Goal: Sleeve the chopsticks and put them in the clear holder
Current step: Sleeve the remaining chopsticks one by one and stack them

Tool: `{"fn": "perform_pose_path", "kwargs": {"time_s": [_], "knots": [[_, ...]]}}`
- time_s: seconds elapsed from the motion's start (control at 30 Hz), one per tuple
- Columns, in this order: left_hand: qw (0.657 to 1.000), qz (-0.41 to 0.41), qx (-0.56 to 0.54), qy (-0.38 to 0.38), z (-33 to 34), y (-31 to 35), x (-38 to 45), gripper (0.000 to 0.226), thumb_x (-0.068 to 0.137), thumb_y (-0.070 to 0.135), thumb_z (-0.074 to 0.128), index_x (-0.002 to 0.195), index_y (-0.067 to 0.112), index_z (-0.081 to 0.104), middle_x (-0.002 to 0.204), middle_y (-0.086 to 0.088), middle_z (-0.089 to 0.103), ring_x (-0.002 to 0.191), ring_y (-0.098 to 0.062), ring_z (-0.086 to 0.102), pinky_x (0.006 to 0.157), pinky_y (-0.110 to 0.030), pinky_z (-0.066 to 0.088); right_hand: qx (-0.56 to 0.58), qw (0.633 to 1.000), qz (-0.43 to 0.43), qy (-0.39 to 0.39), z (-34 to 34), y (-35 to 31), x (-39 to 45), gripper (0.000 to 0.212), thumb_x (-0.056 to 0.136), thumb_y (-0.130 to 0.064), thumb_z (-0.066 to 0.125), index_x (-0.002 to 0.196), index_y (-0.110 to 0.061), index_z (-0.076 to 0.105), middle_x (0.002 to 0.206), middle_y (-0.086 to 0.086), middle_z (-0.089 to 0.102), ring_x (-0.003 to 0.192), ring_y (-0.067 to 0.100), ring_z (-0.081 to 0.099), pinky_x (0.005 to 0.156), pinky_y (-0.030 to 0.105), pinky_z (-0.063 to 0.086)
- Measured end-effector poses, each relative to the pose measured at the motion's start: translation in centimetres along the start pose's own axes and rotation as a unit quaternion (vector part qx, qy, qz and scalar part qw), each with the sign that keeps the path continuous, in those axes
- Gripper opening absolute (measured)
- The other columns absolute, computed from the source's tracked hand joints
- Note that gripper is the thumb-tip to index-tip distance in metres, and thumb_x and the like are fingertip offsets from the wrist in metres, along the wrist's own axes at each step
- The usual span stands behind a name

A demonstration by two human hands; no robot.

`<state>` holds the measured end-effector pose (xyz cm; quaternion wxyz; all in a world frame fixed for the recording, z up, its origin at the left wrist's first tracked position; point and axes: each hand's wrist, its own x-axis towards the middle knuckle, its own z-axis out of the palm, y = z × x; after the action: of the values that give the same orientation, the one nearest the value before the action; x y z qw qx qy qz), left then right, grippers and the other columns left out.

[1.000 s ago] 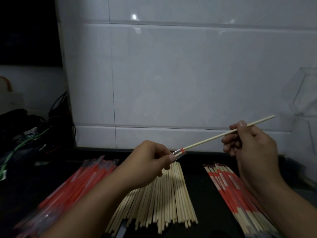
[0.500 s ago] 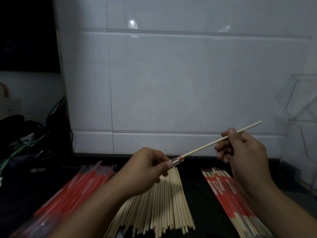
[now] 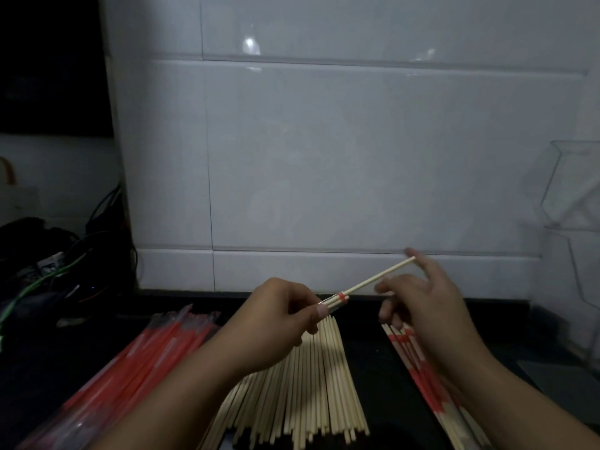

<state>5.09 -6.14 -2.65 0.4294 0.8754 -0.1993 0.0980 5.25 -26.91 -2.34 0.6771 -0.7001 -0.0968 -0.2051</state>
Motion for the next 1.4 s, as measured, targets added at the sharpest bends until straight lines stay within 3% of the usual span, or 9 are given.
{"fn": "perform_pose_path", "kwargs": {"time_s": [0.1,0.23,0.37,0.47,0.6,0.83,1.07,1.3,1.4], "knots": [[1.0,-0.002,-0.004,0.003,-0.1,-0.2,0.0,0.015,0.096,0.035,0.061,0.091,0.027,0.072,0.076,0.005,0.071,0.064,-0.008,0.063,0.063,-0.026,0.055,-0.021,0.999,-0.028,0.038,-1.0,-0.9,0.2,0.045,0.093,-0.001,0.053,0.132,-0.024,0.054,0.066,0.016,0.066,0.054,0.021,0.054,0.048,0.027,0.045],[1.0,-0.001,-0.001,-0.002,0.1,0.0,-0.1,0.016,0.096,0.038,0.061,0.091,0.028,0.072,0.079,0.004,0.072,0.064,-0.011,0.064,0.06,-0.024,0.053,-0.081,0.986,0.012,-0.143,0.2,-1.0,-1.0,0.038,0.094,0.0,0.051,0.122,-0.02,0.066,0.073,0.013,0.068,0.056,0.02,0.054,0.052,0.029,0.044],[1.0,0.002,0.008,-0.005,0.2,0.2,-0.2,0.019,0.096,0.038,0.061,0.089,0.025,0.073,0.077,0.001,0.072,0.069,-0.022,0.068,0.067,-0.041,0.057,-0.098,0.952,0.046,-0.288,1.8,-0.8,-2.6,0.06,0.095,0.002,0.05,0.139,-0.037,0.039,0.079,0.01,0.069,0.054,0.018,0.053,0.051,0.023,0.046],[1.0,0.002,0.005,-0.006,0.2,0.3,-0.2,0.02,0.096,0.039,0.06,0.091,0.025,0.073,0.078,0.0,0.073,0.07,-0.024,0.068,0.068,-0.043,0.057,-0.082,0.976,0.029,-0.198,2.1,-0.2,-2.3,0.049,0.097,-0.009,0.055,0.137,-0.035,0.042,0.075,0.006,0.069,0.052,0.014,0.054,0.05,0.023,0.046],[1.0,0.004,0.006,-0.008,0.4,0.5,-0.3,0.019,0.095,0.041,0.06,0.092,0.027,0.073,0.078,0.005,0.072,0.072,-0.024,0.067,0.068,-0.041,0.057,-0.095,0.991,0.012,-0.096,1.5,0.2,-1.6,0.013,0.094,-0.022,0.06,0.098,-0.019,0.072,0.071,0.01,0.068,0.054,0.013,0.058,0.053,0.023,0.049],[0.999,0.016,-0.014,-0.033,0.6,0.7,-0.4,0.012,0.095,0.04,0.061,0.094,0.032,0.07,0.08,0.007,0.072,0.067,-0.008,0.065,0.066,-0.028,0.057,-0.119,0.989,-0.003,-0.088,1.4,0.8,-1.3,0.019,0.099,-0.021,0.052,0.089,-0.014,0.066,0.055,0.003,0.059,0.048,0.008,0.051,0.05,0.019,0.043],[0.999,0.022,-0.018,-0.037,-0.1,0.7,-0.4,0.008,0.091,0.035,0.068,0.094,0.03,0.073,0.082,0.005,0.072,0.068,-0.005,0.066,0.067,-0.023,0.055,-0.051,0.998,-0.014,0.022,0.1,0.3,-0.1,0.023,0.101,-0.019,0.048,0.088,-0.009,0.063,0.053,0.004,0.055,0.047,0.011,0.049,0.049,0.025,0.043],[0.999,0.011,-0.021,-0.036,-0.2,0.8,-0.4,0.007,0.091,0.032,0.067,0.095,0.029,0.073,0.083,0.004,0.072,0.07,-0.006,0.067,0.069,-0.024,0.057,0.008,0.999,0.029,-0.015,-0.1,0.6,0.0,0.023,0.096,-0.022,0.058,0.085,-0.008,0.072,0.06,0.006,0.06,0.054,0.014,0.053,0.059,0.033,0.046],[0.999,-0.002,-0.008,-0.046,-0.3,0.8,-0.4,0.008,0.091,0.034,0.067,0.094,0.03,0.072,0.082,0.009,0.072,0.071,-0.003,0.067,0.064,-0.017,0.051,0.083,0.994,0.065,-0.006,-0.5,0.5,0.4,0.024,0.095,-0.014,0.058,0.079,-0.007,0.074,0.063,0.006,0.059,0.055,0.012,0.05,0.053,0.028,0.042]]}}
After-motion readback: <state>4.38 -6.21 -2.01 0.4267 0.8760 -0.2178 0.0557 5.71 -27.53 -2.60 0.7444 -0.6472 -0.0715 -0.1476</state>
